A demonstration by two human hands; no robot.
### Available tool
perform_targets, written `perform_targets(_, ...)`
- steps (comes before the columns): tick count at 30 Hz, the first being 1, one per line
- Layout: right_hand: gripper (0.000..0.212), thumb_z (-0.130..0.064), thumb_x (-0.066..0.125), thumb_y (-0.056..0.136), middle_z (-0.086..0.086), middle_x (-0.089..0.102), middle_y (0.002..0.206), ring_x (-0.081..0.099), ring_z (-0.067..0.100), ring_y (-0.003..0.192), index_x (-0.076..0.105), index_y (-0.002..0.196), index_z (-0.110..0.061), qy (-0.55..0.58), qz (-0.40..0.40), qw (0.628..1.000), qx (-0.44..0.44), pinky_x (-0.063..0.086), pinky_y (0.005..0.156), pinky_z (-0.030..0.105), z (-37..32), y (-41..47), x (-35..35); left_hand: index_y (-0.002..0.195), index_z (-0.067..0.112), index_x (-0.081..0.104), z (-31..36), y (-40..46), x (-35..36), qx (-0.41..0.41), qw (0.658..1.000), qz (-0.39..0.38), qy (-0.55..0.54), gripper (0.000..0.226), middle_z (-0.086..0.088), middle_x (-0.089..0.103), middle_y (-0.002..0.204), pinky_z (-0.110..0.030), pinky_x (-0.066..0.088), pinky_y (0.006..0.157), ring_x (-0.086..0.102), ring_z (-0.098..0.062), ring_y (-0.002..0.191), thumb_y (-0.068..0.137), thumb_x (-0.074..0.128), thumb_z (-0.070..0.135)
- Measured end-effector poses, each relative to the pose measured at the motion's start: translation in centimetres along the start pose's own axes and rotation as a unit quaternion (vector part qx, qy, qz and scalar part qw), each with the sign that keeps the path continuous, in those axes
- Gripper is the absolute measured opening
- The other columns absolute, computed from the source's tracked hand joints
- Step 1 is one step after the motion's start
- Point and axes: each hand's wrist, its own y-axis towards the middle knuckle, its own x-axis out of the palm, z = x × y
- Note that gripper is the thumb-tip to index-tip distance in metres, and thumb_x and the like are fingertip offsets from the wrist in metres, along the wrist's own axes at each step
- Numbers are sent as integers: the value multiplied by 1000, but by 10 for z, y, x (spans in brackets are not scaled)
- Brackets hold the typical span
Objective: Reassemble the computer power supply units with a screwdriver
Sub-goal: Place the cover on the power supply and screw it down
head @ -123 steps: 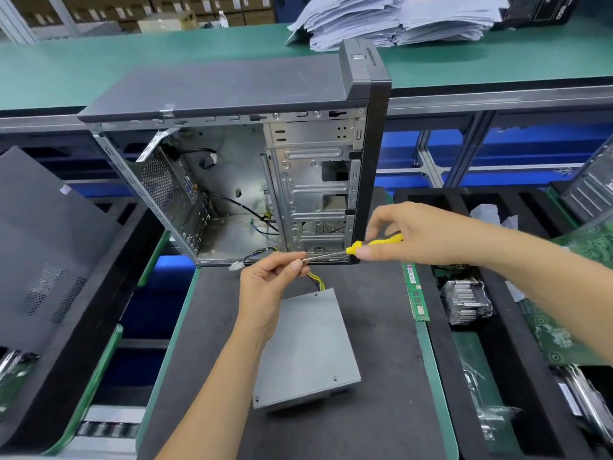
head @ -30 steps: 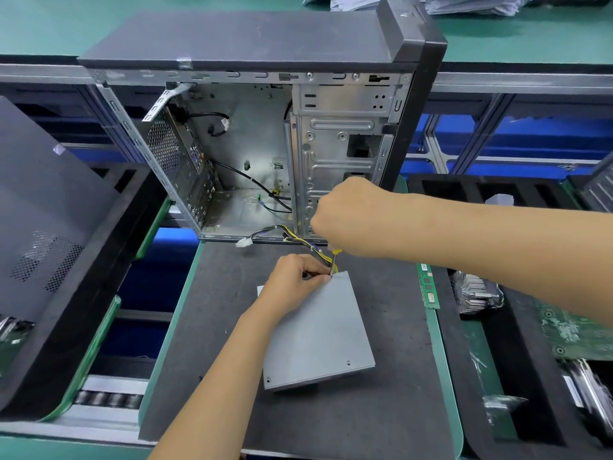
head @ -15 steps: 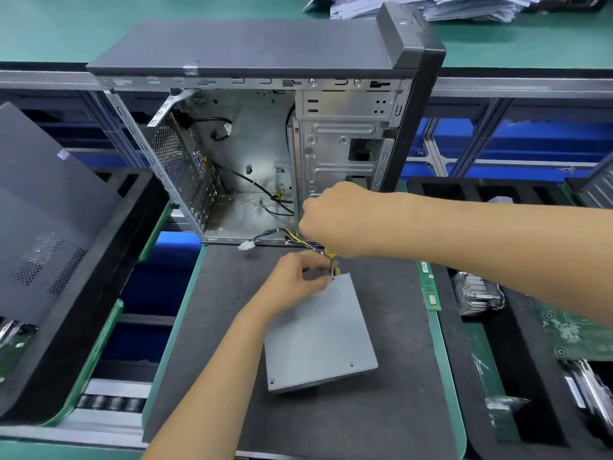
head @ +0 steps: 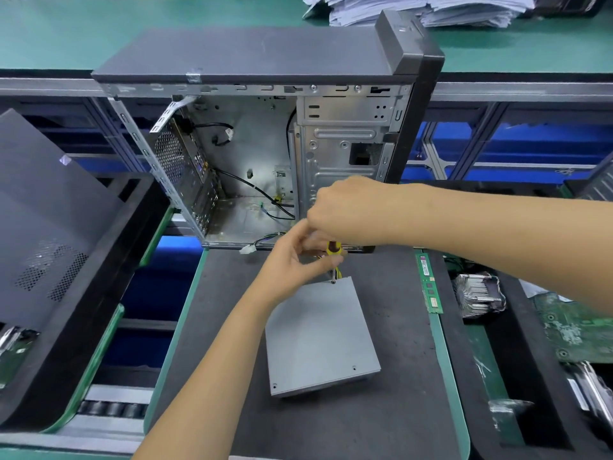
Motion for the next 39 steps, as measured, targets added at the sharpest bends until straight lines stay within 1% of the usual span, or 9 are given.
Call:
perform_targets(4, 13, -21, 45, 97, 1, 38, 73, 38, 20, 60, 45, 85, -16, -27, 23, 999, 27, 19, 44, 27, -2, 1, -1, 96, -1, 66, 2, 2, 10, -17, 999, 42, -23, 19, -22, 70, 95, -33, 52, 83, 65, -29, 89, 79, 75, -5)
perform_targets(10, 12, -12, 60, 86, 6, 53, 94, 56, 25, 72, 56, 97, -12, 26, -32, 998, -42, 42, 55, 31, 2, 0, -5, 105, -6, 63, -1, 3, -6, -55, 996, -62, -15, 15, -7, 68, 104, -20, 48, 90, 63, -9, 99, 93, 61, 1)
perform_targets(15, 11, -11, 58, 85, 2, 51, 73, 37, 20, 61, 51, 77, -15, -48, -37, 998, 8, 31, 53, 29, -1, -9, -2, 104, 1, 62, 2, 5, 5, -20, 999, -33, -37, 23, -23, 71, 96, -51, 50, 94, 64, -43, 98, 83, 71, -4)
perform_targets(20, 15, -18, 46, 94, 5, 59, 93, 48, 22, 66, 54, 107, -17, -197, 4, 973, -123, 14, 44, 29, -3, -16, 7, 92, 4, 67, -5, 4, -3, -34, 998, -58, -19, 14, 3, 74, 83, -21, 53, 78, 69, -7, 84, 85, 68, -8)
perform_targets(23, 18, -6, 41, 90, 4, 60, 87, 46, 22, 66, 56, 87, -14, -284, -20, 937, -202, 15, 45, 29, -1, -14, 5, 94, 9, 65, -6, 2, -9, -54, 996, -68, -18, 23, 4, 71, 84, -19, 51, 77, 65, -6, 83, 82, 69, -10)
perform_targets(26, 29, 1, 46, 80, 3, 43, 57, 35, 20, 51, 31, 60, -13, -319, -52, 915, -241, 13, 43, 25, -4, -10, -3, 114, 0, 60, -16, -2, -21, -54, 997, -48, -26, 30, -10, 70, 105, -20, 49, 85, 65, -14, 99, 86, 66, -9)
perform_targets(31, 14, -18, 48, 89, 1, 43, 57, 36, 16, 47, 49, 77, -12, -55, -193, 979, -44, 26, 39, 22, -12, 3, -4, 102, 4, 69, -20, -10, -23, -32, 999, -36, 11, 21, 8, 73, 94, -17, 49, 83, 67, -7, 91, 82, 72, -4)
perform_targets(36, 30, -22, 44, 96, 1, 46, 49, 22, 9, 26, 52, 71, -7, 368, -427, 790, 241, 16, 32, 10, 4, 20, -2, 72, 9, 59, -15, 1, 6, -3, 1000, -11, 11, 27, -6, 64, 75, -40, 53, 69, 58, -21, 68, 70, 84, 0)
perform_targets(39, 37, -27, 44, 97, -3, 38, 44, 23, 7, 28, 54, 68, -7, 378, -438, 781, 237, 17, 31, 12, 11, 23, -5, 72, 8, 54, -19, 7, 13, 11, 1000, 19, 21, 33, -6, 56, 71, -40, 49, 66, 50, -15, 66, 68, 85, 0)
